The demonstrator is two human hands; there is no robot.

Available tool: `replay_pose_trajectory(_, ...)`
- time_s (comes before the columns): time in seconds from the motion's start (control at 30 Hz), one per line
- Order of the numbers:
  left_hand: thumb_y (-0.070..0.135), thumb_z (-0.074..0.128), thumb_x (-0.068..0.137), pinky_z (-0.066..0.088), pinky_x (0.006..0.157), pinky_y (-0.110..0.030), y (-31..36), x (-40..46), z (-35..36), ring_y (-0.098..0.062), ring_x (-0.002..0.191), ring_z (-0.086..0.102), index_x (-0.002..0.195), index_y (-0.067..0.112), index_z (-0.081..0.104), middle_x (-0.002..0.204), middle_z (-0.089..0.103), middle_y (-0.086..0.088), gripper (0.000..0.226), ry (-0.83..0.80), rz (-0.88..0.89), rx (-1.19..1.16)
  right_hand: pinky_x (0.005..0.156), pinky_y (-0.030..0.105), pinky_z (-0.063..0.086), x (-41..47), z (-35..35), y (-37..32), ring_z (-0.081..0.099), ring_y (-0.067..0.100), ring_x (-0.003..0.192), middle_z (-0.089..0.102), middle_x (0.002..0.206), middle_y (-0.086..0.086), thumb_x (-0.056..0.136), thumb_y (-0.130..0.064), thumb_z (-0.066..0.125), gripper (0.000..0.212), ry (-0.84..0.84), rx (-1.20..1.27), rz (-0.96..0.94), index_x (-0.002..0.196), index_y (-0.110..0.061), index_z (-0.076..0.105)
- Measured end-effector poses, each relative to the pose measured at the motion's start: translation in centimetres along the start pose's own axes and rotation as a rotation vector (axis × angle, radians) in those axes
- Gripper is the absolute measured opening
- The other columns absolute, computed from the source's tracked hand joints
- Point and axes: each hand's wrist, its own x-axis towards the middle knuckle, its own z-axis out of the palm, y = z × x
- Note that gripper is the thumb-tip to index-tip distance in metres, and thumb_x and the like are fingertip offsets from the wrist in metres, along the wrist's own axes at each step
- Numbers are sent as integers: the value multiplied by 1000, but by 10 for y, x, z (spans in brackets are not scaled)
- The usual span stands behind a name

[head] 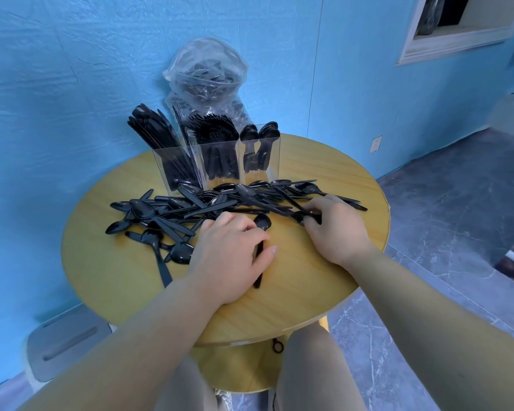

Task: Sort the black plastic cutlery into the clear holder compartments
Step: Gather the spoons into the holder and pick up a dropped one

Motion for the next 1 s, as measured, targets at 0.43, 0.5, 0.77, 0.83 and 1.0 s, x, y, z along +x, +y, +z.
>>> replay_pose_trajectory(0.43, 42, 52, 93, 47, 84, -28, -6, -6, -21, -9, 103, 55, 123, 32, 54, 106, 66, 17, 32, -115, -183, -13, 72, 23, 36, -5, -6, -3, 51, 14, 87, 57, 96, -3, 93, -15, 55, 8, 141, 271, -60, 100, -17, 58)
replay_pose_trajectory(0.5, 36, 50, 93, 51, 81, -30, -10, -5, -21, -10, 95, 57, 109, 32, 59, 97, 67, 14, 19, -91, -171, 39, 69, 24, 36, -6, -6, -4, 51, 15, 83, 58, 91, -3, 94, -19, 55, 3, 136, 295, -64, 95, -20, 53)
replay_pose_trajectory(0.77, 13, 54, 87, 40, 63, -26, -30, -16, -21, -16, 86, 53, 106, 22, 70, 89, 64, 5, 27, 184, -151, 20, 58, 11, 35, -12, -7, -5, 49, 9, 69, 54, 75, -10, 93, -14, 57, 10, 134, 388, -180, 88, -18, 50)
replay_pose_trajectory(0.83, 6, 59, 85, 39, 61, -24, -42, -20, -17, -19, 79, 58, 105, 16, 72, 92, 65, 0, 26, 294, -191, -41, 61, 11, 35, -13, -6, -6, 49, 9, 71, 53, 76, -9, 91, -10, 59, 15, 126, 365, -236, 86, -20, 48)
replay_pose_trajectory(1.0, -1, 56, 89, 39, 55, -24, -42, -24, -10, -19, 65, 59, 105, 9, 69, 98, 64, -5, 23, 390, -219, -166, 65, 13, 36, -10, 0, -12, 48, 14, 74, 53, 81, -9, 87, -8, 63, 18, 50, 266, -312, 85, -22, 51)
